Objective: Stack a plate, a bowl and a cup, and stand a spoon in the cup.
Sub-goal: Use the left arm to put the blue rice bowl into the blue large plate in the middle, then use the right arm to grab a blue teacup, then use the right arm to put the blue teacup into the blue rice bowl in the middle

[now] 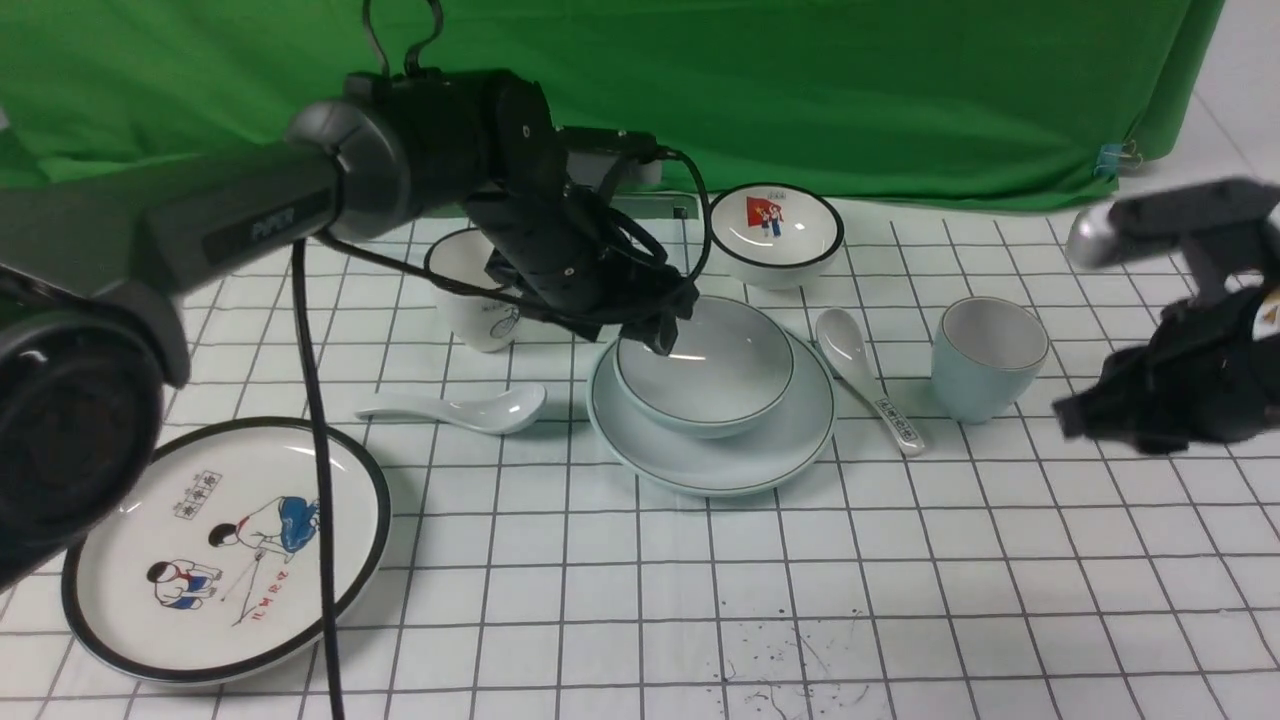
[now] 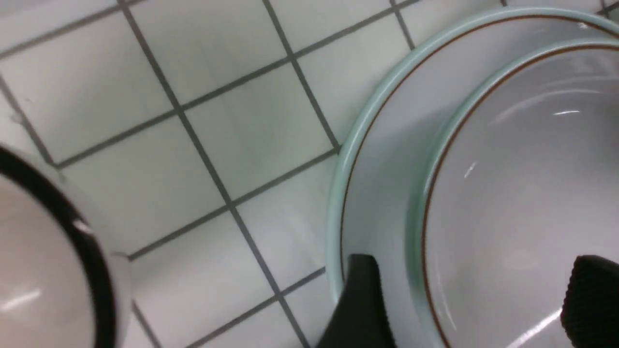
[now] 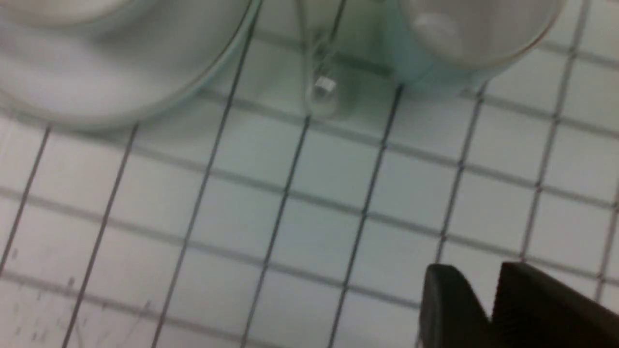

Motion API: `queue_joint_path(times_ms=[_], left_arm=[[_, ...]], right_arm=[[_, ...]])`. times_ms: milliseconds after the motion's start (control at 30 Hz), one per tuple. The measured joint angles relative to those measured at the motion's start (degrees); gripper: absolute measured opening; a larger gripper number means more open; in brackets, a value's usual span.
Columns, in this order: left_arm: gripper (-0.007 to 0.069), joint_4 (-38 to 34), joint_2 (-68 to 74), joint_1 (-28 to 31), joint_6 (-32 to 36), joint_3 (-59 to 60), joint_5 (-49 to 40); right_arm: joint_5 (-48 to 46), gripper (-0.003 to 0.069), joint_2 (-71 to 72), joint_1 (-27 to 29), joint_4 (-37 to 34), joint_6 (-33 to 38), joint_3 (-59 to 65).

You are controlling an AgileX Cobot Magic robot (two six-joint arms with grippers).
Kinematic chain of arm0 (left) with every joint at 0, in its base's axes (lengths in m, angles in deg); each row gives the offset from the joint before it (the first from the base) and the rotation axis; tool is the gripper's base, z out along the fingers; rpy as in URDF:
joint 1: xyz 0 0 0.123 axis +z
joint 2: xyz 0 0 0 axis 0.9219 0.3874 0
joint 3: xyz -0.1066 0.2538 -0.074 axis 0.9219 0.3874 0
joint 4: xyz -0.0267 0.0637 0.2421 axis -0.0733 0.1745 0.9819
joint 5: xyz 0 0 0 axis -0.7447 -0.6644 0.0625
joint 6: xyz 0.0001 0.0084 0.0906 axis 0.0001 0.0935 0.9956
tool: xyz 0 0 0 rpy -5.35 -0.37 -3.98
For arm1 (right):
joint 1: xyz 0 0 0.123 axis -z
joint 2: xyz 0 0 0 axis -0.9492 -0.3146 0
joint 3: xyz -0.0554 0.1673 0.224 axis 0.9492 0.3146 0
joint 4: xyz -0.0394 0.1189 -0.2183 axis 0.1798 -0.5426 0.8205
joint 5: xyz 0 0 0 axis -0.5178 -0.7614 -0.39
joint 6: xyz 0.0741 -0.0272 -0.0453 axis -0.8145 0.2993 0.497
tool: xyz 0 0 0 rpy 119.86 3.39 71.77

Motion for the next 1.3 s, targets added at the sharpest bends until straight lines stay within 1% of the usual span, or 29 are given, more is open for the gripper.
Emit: queue_joint_path(times_ms=[33,133,167,200,300,400,433,500,533,567,600,633,700,800,833,867,1033,1133,1200,1300], left_arm=[[0.0489,0.99,-2.06,0.0,0.0,0.0,-0.64],[0.0482,2.67,-7.92,0.0,-0.23,0.0,-2.17],[0.0466,2.93,-11.59,0.0,-0.29,0.19,-2.86],[0.045,2.99,-14.4,0.0,-0.29,0.75,-2.93],[0.0394,2.99,-22.44,0.0,-0.4,3.92,-2.91],[0.0337,3.51,-30.14,0.0,-0.45,8.81,-1.98],[0.0329,3.58,-30.67,0.0,-0.45,9.71,-1.77],[0.0275,4.03,-37.19,0.0,-0.45,15.83,-0.69],[0.0265,4.1,-38.36,0.0,-0.45,17.8,-0.59],[0.0248,4.49,-40.51,0.0,-0.57,20.73,-0.59],[0.0245,4.55,-40.83,0.0,-0.57,20.73,-0.59],[0.023,5.17,-43.32,0.0,-0.8,25.19,-0.51],[0.0222,5.52,-45.71,0.05,-0.86,29.56,-0.1],[0.0221,6.54,-49.05,0.05,-1.64,36.38,1.74],[0.0221,7.17,-49.92,0.05,-2.0,38.38,2.27],[0.0221,7.65,-50.52,0.05,-2.09,39.88,2.77],[0.0221,10.59,-51.73,0.05,-2.27,46.9,7.02],[0.0221,11.3,-51.73,0.05,-2.33,49.62,10.83],[0.0223,11.35,-51.73,0.05,-2.33,50.56,12.97],[0.0224,11.03,-51.73,0.05,-2.33,51.33,15.83]], right_arm=[[0.0,0.0264,-1.43,1.21,0.0,0.11,-2.97],[-0.43,0.0348,-6.21,2.71,0.13,0.23,-8.61],[-0.73,0.0382,-9.17,2.89,0.13,0.5,-11.23],[-1.01,0.04,-11.88,3.01,0.13,0.71,-13.41],[-2.02,0.0424,-20.22,3.06,0.07,0.91,-19.45],[-3.93,0.0426,-26.46,3.05,0.07,0.85,-25.61],[-4.1,0.0426,-27.29,3.05,0.07,0.85,-26.05],[-6.26,0.0426,-31.94,3.05,0.14,0.85,-31.46],[-6.8,0.0425,-33.12,3.05,0.22,0.85,-32.73],[-7.42,0.0418,-34.68,3.05,0.46,0.85,-34.06],[-7.55,0.0418,-34.68,3.05,0.48,0.85,-34.3],[-8.33,0.0389,-36.24,3.05,0.66,0.85,-35.66],[-8.86,0.033,-37.3,3.05,0.72,1.11,-36.29],[-10.3,0.0164,-37.71,3.05,0.72,3.04,-36.67],[-10.99,0.0117,-37.57,3.05,0.79,3.84,-36.89],[-11.53,0.0087,-37.44,3.05,0.79,4.4,-37.39],[-17.03,0.0087,-34.49,2.77,0.33,5.81,-41.72],[-19.42,0.0087,-31.77,0.72,-1.06,6.17,-44.73],[-19.65,0.0087,-30.77,-1.48,-1.92,6.43,-45.68],[-17.33,0.0087,-31.22,-9.52,-3.26,7.17,-46.23]])
